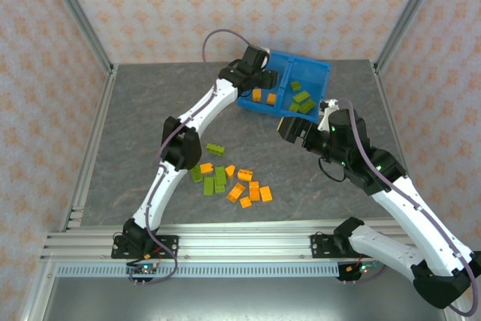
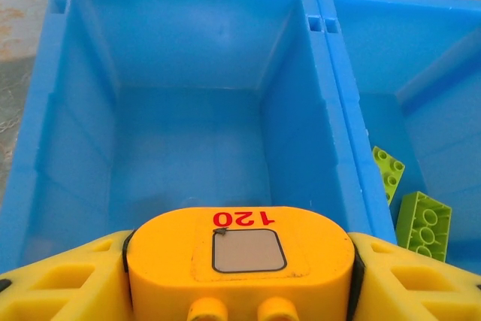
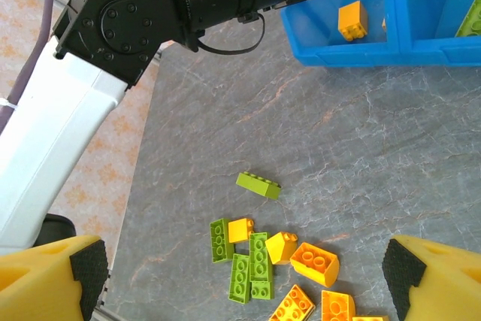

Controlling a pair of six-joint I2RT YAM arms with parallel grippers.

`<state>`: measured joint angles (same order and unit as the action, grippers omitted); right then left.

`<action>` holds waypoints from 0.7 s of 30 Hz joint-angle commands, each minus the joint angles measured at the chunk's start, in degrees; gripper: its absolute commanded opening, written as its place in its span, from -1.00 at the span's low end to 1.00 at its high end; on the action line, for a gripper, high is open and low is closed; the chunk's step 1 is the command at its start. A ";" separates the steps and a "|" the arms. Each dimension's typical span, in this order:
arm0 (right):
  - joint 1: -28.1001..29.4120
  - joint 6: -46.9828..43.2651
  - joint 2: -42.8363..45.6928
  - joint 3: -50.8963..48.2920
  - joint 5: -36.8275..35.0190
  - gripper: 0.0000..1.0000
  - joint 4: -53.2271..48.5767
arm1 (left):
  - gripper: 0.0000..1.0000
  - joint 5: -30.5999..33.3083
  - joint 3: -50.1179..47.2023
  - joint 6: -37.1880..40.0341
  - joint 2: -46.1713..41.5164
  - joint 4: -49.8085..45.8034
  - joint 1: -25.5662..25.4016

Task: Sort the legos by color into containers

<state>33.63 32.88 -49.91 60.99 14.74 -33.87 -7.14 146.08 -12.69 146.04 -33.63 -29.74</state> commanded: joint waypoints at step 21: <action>0.30 -1.07 -1.02 0.55 -2.02 0.92 -2.82 | 0.58 -0.82 3.83 -0.28 -13.39 -10.82 -0.72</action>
<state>33.63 32.88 -51.05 60.99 14.41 -34.44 -7.09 149.45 -13.56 141.49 -39.92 -30.35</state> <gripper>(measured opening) 0.961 0.791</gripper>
